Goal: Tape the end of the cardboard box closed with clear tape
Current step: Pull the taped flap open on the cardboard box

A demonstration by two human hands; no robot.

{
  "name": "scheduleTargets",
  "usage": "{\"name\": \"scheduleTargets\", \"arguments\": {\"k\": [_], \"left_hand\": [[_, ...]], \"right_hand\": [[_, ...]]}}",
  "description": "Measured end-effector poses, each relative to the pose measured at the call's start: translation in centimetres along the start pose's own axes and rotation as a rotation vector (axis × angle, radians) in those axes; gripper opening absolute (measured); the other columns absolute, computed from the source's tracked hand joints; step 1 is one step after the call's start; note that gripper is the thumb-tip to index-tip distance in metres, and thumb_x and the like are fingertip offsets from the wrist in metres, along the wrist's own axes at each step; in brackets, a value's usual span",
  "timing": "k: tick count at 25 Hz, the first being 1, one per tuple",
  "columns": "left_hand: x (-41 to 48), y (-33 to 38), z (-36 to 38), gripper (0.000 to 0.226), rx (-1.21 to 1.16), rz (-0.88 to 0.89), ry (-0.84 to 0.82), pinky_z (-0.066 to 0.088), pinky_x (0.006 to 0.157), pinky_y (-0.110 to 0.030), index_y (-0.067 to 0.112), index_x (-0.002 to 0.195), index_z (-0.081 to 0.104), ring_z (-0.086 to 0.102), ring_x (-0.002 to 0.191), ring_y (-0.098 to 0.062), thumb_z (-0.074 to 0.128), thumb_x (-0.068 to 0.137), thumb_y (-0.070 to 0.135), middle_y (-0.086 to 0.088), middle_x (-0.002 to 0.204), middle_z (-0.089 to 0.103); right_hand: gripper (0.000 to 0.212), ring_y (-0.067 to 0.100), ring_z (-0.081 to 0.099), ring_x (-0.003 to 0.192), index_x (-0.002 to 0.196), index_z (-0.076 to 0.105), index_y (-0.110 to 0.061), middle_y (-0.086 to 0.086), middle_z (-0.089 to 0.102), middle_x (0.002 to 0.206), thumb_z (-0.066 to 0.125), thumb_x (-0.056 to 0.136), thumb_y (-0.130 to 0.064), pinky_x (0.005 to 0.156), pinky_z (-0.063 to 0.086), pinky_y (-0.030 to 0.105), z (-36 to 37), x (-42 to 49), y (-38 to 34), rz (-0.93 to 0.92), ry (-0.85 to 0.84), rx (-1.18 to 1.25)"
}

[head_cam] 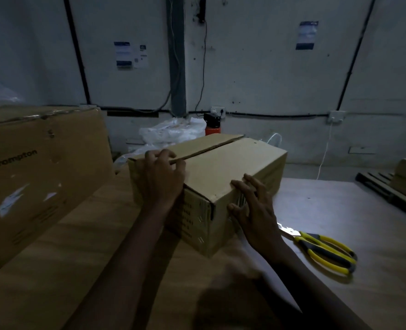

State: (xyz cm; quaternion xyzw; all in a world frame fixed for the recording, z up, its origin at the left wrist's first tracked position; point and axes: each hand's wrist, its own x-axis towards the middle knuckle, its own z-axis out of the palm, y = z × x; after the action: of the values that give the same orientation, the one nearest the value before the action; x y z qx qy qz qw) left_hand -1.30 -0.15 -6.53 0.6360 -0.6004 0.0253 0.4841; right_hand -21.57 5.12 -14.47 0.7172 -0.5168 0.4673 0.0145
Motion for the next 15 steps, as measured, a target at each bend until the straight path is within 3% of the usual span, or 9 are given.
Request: {"name": "scheduleTargets", "arguments": {"k": [3, 7, 9, 11, 12, 15], "left_hand": [[-1.0, -1.8, 0.5, 0.028, -0.08, -0.012, -0.049, 0.026, 0.081, -0.032, 0.018, 0.111, 0.066, 0.039, 0.113, -0.032, 0.054, 0.089, 0.029, -0.011, 0.119, 0.055], [-1.3, -2.1, 0.9, 0.029, -0.18, 0.031, 0.02, 0.014, 0.07, -0.023, 0.019, 0.111, 0.067, 0.041, 0.113, -0.029, 0.055, 0.086, 0.026, -0.004, 0.115, 0.064], [-1.3, -1.9, 0.7, 0.028, -0.236, 0.044, 0.043, 0.021, 0.077, -0.023, 0.019, 0.113, 0.065, 0.044, 0.115, -0.029, 0.059, 0.085, 0.021, -0.002, 0.116, 0.064], [-1.2, -1.7, 0.5, 0.035, -0.44, 0.087, 0.027, 0.041, 0.091, -0.035, 0.02, 0.113, 0.063, 0.051, 0.113, -0.026, 0.054, 0.081, 0.029, 0.005, 0.113, 0.063], [-1.2, -1.4, 0.4, 0.039, -0.576, 0.097, 0.013, 0.047, 0.092, -0.044, 0.022, 0.114, 0.063, 0.054, 0.11, -0.023, 0.051, 0.079, 0.034, 0.012, 0.111, 0.061], [-1.8, -0.2, 0.6, 0.039, -0.703, 0.15, 0.013, 0.05, 0.09, -0.051, 0.028, 0.119, 0.059, 0.057, 0.107, -0.011, 0.049, 0.081, 0.034, 0.017, 0.113, 0.058]], "right_hand": [[0.052, 0.029, 0.031, 0.138, 0.135, 0.031, -0.042, 0.007, 0.023, 0.155, 0.039, 0.086, -0.058, 0.1, 0.038, 0.045, -0.1, 0.1, -0.1, 0.025, -0.018, 0.005], [0.055, 0.029, 0.03, 0.139, 0.136, 0.035, -0.039, 0.006, 0.024, 0.155, 0.04, 0.085, -0.058, 0.103, 0.04, 0.054, -0.2, 0.1, -0.2, 0.042, -0.018, -0.005], [0.058, 0.026, 0.031, 0.137, 0.135, 0.042, -0.034, 0.005, 0.028, 0.153, 0.041, 0.083, -0.06, 0.103, 0.041, 0.054, -0.2, 0.2, -0.6, 0.081, 0.004, 0.052], [0.061, 0.024, 0.035, 0.133, 0.131, 0.048, -0.029, 0.005, 0.033, 0.15, 0.043, 0.08, -0.062, 0.101, 0.042, 0.053, -0.4, 0.4, -1.4, 0.147, 0.05, 0.129], [0.062, 0.025, 0.037, 0.131, 0.128, 0.051, -0.026, 0.006, 0.037, 0.148, 0.043, 0.078, -0.062, 0.101, 0.042, 0.052, -0.7, 0.5, -1.8, 0.181, 0.08, 0.159], [0.055, 0.028, 0.041, 0.131, 0.12, 0.052, -0.031, 0.008, 0.043, 0.145, 0.045, 0.076, -0.064, 0.102, 0.041, 0.055, -1.7, 0.9, -1.8, 0.226, 0.132, 0.227]]}}
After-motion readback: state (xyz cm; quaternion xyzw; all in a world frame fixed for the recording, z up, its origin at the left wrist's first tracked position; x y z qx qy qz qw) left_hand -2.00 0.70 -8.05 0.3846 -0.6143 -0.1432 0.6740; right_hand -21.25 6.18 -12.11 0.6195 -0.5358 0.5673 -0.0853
